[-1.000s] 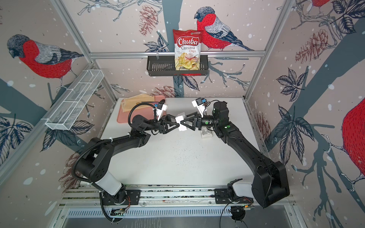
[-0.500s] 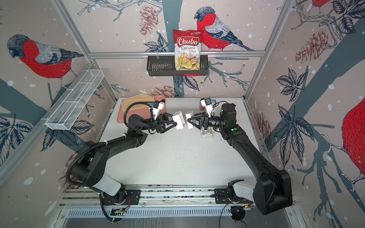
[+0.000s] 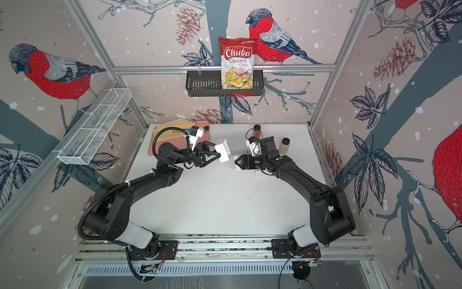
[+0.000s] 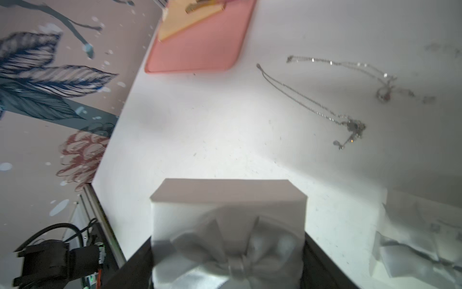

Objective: Take the necklace out of the lift-off lid jewelry box
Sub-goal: Place the lid at the center of the board.

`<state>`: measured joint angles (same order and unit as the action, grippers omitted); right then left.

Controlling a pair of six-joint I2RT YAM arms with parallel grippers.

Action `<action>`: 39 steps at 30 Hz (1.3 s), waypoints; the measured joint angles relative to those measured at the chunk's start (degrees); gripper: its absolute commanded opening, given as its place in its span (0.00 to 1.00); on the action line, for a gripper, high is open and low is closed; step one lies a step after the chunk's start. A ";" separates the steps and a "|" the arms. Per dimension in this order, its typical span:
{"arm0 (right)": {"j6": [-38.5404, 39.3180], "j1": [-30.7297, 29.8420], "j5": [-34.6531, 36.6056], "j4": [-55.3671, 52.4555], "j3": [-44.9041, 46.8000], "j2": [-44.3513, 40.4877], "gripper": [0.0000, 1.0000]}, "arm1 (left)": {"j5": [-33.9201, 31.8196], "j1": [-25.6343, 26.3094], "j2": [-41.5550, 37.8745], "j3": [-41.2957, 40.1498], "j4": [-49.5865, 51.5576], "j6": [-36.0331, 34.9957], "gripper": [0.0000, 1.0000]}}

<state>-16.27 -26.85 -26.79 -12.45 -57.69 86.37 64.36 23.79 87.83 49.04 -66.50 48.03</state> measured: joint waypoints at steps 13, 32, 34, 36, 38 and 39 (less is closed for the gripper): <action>-0.44 -4.72 17.33 -7.74 -6.34 16.55 0.83 | 0.07 -0.07 -2.32 -0.15 4.28 -3.26 0.67; -0.63 7.41 -10.01 13.44 8.11 -12.66 0.65 | 4.66 -0.04 -2.62 -1.29 1.42 -3.41 0.68; -0.79 7.72 -16.57 18.75 7.78 -16.74 0.62 | 4.87 0.17 -2.62 -1.33 0.85 -3.21 0.68; -1.86 7.82 -21.49 22.93 6.43 -18.12 0.57 | 5.60 0.63 -2.56 -1.31 0.48 -3.10 0.68; -2.49 7.80 -25.46 26.23 5.35 -18.21 0.50 | 6.49 1.20 -2.43 -1.22 -0.35 -3.02 0.68; -3.52 7.54 -27.19 27.43 5.03 -18.12 0.47 | 6.69 1.51 -2.40 -1.07 -0.55 -3.04 0.68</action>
<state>-19.79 -19.31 -53.98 14.98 -52.66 68.25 71.05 25.30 85.43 47.97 -67.05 44.99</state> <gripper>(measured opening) 0.507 0.729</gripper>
